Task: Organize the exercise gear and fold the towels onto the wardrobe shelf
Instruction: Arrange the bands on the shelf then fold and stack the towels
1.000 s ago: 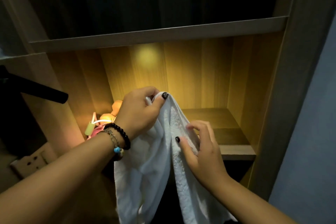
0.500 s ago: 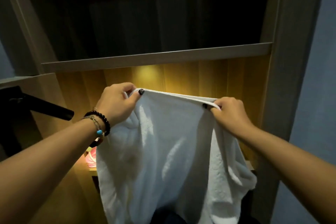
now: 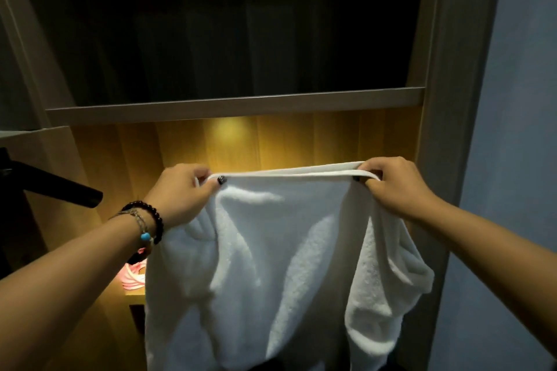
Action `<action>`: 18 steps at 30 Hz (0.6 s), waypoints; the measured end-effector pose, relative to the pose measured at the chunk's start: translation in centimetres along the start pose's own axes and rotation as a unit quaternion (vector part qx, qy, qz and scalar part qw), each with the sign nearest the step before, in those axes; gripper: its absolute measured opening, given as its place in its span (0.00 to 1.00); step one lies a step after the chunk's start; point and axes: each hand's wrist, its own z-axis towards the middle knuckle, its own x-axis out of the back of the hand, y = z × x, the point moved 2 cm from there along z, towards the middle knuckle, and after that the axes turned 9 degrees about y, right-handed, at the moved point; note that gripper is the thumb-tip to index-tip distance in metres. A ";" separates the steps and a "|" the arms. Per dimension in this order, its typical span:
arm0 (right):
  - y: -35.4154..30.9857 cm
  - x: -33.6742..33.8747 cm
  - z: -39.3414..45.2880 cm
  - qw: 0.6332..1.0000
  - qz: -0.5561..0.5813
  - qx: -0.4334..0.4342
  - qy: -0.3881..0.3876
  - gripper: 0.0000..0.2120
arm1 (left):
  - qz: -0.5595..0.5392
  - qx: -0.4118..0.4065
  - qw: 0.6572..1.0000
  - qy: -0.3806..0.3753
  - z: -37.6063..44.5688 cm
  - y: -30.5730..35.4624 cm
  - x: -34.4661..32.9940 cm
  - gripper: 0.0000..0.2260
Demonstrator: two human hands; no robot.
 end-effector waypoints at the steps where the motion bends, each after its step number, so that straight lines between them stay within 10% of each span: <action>1: -0.5 -0.1 -0.4 0.999 0.031 0.001 -0.015 0.08 | -0.010 0.029 0.997 -0.071 -0.4 -0.7 0.0 0.16; 5: -2.2 -0.5 -2.1 0.993 0.087 0.012 -0.078 0.15 | 0.030 0.079 0.972 -0.219 -3.2 -3.7 -0.6 0.18; 10: -3.9 -1.5 -3.3 0.994 0.069 0.070 -0.056 0.08 | -0.105 0.079 0.980 -0.146 -5.8 -1.5 -1.7 0.11; 15: -6.5 -2.3 -4.6 0.983 0.108 0.130 -0.078 0.09 | -0.175 0.016 0.970 -0.169 -6.1 3.3 -3.7 0.31; 18: -7.3 -2.3 -5.0 0.975 0.133 0.151 -0.089 0.09 | -0.159 -0.037 0.968 -0.189 -6.0 5.1 -5.2 0.19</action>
